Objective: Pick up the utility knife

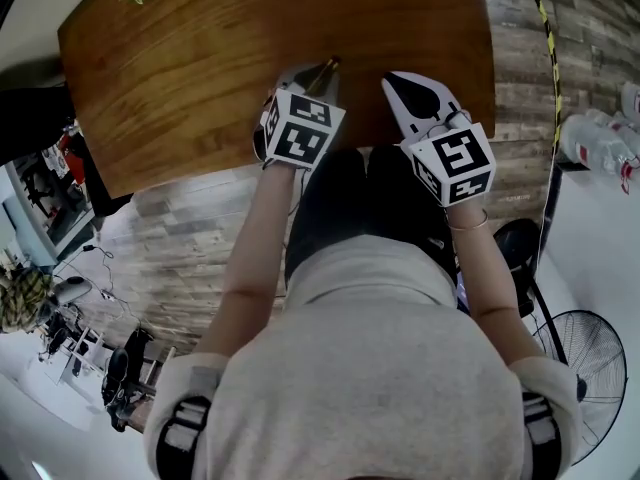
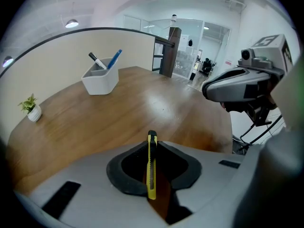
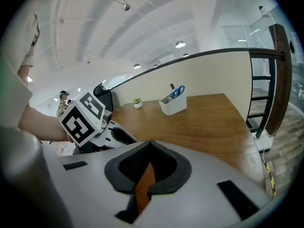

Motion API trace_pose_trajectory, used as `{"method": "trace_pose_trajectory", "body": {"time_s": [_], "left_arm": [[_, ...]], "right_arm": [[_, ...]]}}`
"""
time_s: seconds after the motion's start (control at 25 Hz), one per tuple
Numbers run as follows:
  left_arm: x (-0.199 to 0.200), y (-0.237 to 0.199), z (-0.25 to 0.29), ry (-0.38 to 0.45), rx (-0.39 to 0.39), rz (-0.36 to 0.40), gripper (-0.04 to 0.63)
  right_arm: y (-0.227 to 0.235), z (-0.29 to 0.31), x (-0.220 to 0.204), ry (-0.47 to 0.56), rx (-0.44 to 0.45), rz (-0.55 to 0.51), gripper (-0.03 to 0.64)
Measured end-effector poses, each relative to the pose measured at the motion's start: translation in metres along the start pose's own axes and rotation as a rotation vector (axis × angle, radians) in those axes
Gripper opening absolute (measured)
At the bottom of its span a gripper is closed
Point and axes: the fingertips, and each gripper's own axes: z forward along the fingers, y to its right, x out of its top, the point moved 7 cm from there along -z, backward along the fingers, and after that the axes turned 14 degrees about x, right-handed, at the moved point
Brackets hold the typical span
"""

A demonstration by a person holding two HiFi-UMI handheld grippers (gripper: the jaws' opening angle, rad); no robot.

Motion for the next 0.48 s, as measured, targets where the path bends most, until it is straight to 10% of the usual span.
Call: {"method": "trace_pose_trajectory", "body": {"time_s": [0.48], "left_arm": [[0.018, -0.015, -0.017, 0.068, 0.013, -0.067, 0.071]], "right_arm": [[0.002, -0.014, 0.029, 0.056, -0.045, -0.05, 0.012]]}}
